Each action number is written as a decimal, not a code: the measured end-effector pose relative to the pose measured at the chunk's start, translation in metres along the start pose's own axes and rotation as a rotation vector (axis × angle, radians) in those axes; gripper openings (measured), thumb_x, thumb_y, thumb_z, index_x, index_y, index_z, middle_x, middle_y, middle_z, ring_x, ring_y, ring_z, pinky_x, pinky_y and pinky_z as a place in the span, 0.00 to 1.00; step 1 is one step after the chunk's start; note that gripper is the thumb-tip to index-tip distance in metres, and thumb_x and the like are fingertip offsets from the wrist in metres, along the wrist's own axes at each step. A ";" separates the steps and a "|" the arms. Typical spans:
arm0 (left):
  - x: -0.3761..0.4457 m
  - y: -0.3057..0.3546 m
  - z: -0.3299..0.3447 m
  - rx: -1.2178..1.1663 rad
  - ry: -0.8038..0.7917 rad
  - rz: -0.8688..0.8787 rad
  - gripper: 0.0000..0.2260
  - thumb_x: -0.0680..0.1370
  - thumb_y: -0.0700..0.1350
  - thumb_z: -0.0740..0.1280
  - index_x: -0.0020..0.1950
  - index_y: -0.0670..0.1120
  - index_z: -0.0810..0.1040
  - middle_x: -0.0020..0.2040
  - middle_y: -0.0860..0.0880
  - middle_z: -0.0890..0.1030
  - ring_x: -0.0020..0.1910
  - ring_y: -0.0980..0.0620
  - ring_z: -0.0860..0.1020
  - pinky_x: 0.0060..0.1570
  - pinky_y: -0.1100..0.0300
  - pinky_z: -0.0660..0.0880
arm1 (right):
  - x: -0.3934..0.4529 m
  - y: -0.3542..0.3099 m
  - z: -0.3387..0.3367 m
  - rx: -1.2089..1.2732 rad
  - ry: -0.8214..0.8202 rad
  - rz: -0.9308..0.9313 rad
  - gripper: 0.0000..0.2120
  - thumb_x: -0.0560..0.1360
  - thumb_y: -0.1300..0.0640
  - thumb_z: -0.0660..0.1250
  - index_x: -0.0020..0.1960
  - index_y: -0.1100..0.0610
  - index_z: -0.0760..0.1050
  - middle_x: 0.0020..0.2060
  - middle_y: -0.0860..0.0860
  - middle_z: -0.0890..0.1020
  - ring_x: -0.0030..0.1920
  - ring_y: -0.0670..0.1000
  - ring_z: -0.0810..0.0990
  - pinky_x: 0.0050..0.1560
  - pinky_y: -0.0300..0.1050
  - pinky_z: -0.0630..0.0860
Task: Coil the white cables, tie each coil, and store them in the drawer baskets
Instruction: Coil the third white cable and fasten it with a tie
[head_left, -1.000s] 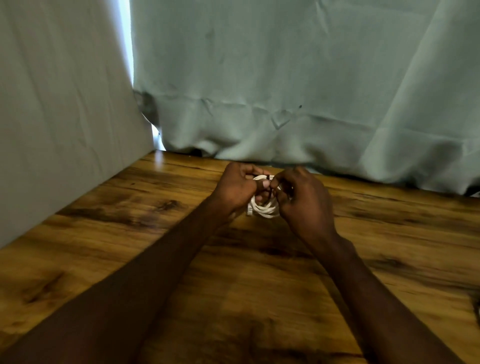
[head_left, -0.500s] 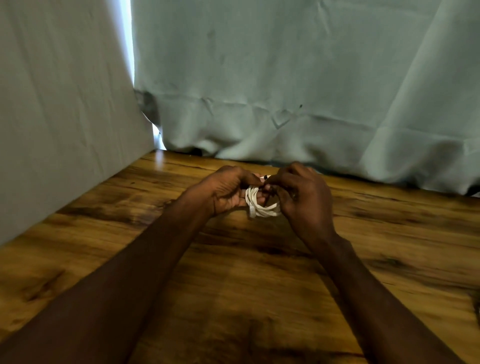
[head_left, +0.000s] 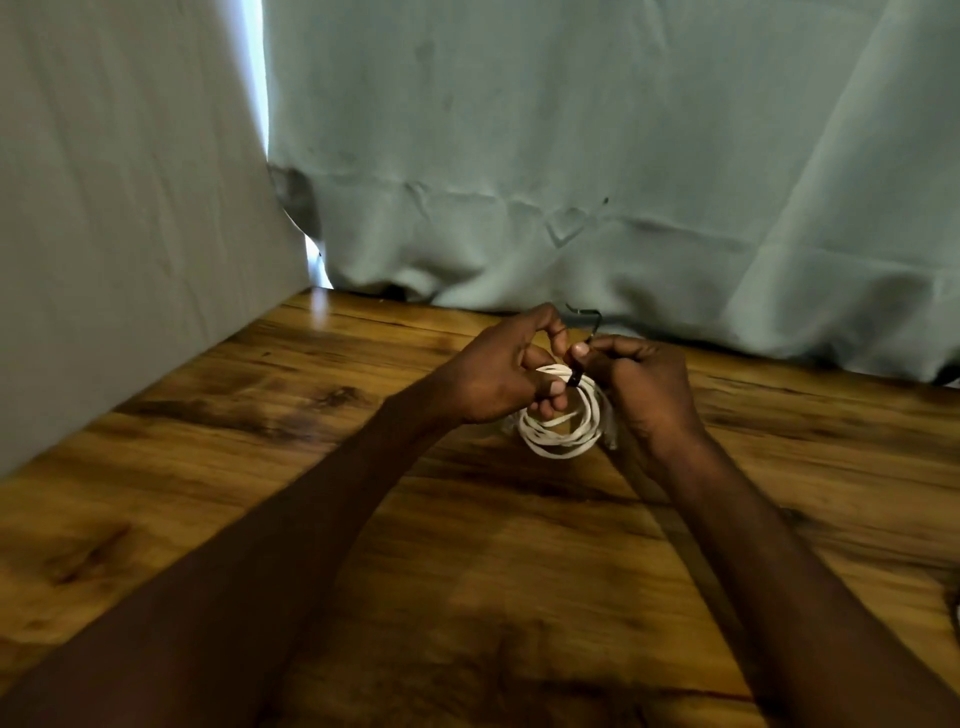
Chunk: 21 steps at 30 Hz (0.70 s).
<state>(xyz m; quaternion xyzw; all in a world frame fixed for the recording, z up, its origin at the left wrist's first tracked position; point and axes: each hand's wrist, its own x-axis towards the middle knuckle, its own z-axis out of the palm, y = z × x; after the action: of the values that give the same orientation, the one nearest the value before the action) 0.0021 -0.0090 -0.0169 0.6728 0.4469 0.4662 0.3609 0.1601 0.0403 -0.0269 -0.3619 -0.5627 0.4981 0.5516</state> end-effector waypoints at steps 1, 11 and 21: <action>-0.001 0.000 0.000 0.004 -0.017 0.024 0.12 0.79 0.28 0.65 0.56 0.42 0.70 0.41 0.29 0.81 0.38 0.40 0.80 0.42 0.45 0.77 | 0.000 -0.001 -0.001 0.045 -0.016 0.043 0.04 0.73 0.68 0.73 0.47 0.68 0.84 0.44 0.68 0.85 0.41 0.62 0.84 0.52 0.65 0.82; 0.000 -0.011 0.019 0.454 0.182 0.334 0.10 0.75 0.37 0.73 0.54 0.47 0.82 0.46 0.52 0.86 0.46 0.54 0.85 0.45 0.51 0.81 | 0.014 0.005 -0.018 0.232 -0.167 0.502 0.18 0.68 0.70 0.68 0.57 0.72 0.81 0.55 0.70 0.83 0.52 0.67 0.86 0.55 0.61 0.84; 0.008 -0.018 0.010 0.682 0.525 0.182 0.07 0.70 0.43 0.72 0.48 0.48 0.86 0.46 0.48 0.85 0.47 0.47 0.82 0.47 0.51 0.79 | 0.002 -0.003 0.001 0.086 -0.096 0.069 0.12 0.75 0.65 0.75 0.58 0.66 0.81 0.46 0.60 0.85 0.38 0.48 0.85 0.38 0.40 0.81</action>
<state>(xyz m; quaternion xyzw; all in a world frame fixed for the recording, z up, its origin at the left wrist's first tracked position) 0.0078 0.0038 -0.0332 0.6487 0.5908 0.4771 -0.0501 0.1593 0.0409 -0.0230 -0.3328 -0.5539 0.5575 0.5213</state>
